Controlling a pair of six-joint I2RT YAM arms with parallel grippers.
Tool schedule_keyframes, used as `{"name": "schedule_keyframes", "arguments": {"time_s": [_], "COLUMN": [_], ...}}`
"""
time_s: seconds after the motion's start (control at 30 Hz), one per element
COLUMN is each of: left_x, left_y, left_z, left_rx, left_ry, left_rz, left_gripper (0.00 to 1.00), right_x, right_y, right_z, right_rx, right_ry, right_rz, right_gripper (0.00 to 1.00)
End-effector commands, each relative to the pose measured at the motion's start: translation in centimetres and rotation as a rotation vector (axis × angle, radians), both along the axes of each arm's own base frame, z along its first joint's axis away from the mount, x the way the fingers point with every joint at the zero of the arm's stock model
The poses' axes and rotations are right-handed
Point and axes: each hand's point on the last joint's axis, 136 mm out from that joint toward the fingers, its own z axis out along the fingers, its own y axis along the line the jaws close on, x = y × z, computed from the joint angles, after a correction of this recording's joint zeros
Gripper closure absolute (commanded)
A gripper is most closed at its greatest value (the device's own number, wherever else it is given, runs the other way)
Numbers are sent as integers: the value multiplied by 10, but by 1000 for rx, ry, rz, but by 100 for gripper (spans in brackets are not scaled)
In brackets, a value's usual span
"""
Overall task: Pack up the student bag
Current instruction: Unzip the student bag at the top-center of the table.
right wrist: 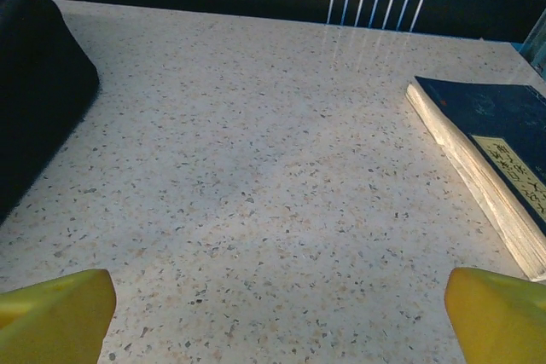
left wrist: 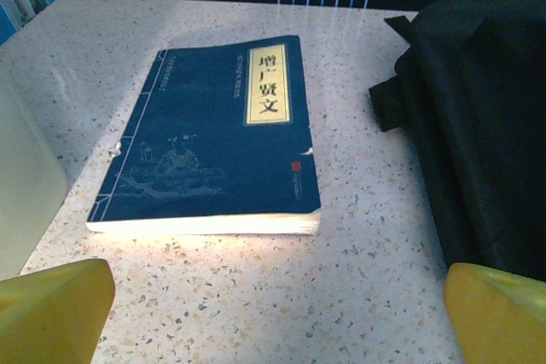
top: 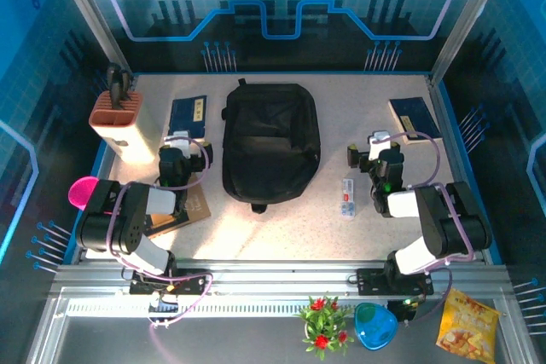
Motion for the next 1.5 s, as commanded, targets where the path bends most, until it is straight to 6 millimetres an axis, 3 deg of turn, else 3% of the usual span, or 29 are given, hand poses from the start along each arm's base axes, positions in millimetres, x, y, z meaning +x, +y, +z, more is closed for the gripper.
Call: {"name": "schedule_keyframes", "arguments": {"time_s": [0.0,0.13,0.27,0.4,0.57,0.73,0.9,1.03,1.1,1.3,1.47], "left_x": [-2,1,6,13,16,9,-4,-13,-17,-29,-38], "left_y": [3,4,-15,-57,-121,-187,-240,-273,-285,-308,-318], "left_z": [31,62,92,103,102,89,66,45,35,14,0], "left_rx": [9,-53,-231,-379,-439,-565,-626,-632,-639,-649,-656], "left_ry": [-32,-8,-2,88,240,387,511,599,637,728,785], "left_rz": [24,66,49,-53,-201,-374,-487,-541,-553,-561,-576], "left_gripper": [1,1,1,1,1,2,9,13,15,23,33], "right_x": [-2,-7,-14,-22,-39,-49,-51,-39,-30,4,15], "right_y": [5,13,35,69,123,155,163,162,159,159,167], "right_z": [40,60,60,52,30,13,-5,-7,-9,-19,-35], "right_rx": [-27,97,258,381,495,593,667,699,714,709,675], "right_ry": [-32,96,258,430,605,683,734,734,744,811,899], "right_rz": [0,-27,-45,-16,119,173,154,135,117,139,178], "right_gripper": [0,0,0,0,3,8,16,20,22,39,55]}}
